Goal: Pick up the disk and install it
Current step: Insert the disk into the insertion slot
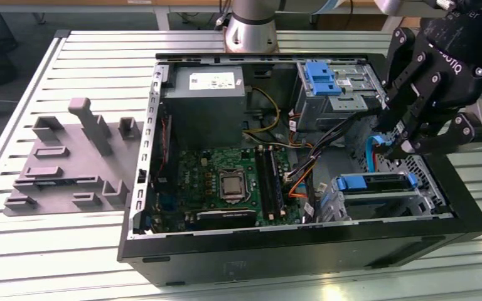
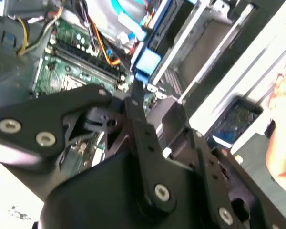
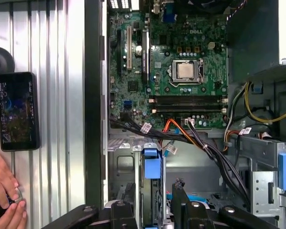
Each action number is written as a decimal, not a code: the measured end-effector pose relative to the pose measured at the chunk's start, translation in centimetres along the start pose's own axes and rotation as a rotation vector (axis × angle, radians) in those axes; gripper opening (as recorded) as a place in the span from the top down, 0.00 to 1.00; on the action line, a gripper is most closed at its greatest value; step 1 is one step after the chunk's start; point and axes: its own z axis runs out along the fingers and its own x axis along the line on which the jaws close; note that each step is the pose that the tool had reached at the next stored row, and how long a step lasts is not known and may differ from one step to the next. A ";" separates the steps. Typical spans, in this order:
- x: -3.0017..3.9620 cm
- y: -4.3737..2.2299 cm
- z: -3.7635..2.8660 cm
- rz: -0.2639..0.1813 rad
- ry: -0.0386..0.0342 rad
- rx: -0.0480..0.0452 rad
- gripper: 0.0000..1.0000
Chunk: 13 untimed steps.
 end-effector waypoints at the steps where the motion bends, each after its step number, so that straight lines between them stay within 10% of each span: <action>1: 0.00 0.00 0.19 0.000 -0.0002 0.0000 0.56; 13: 0.02 -0.04 2.37 0.000 0.0000 0.0000 0.89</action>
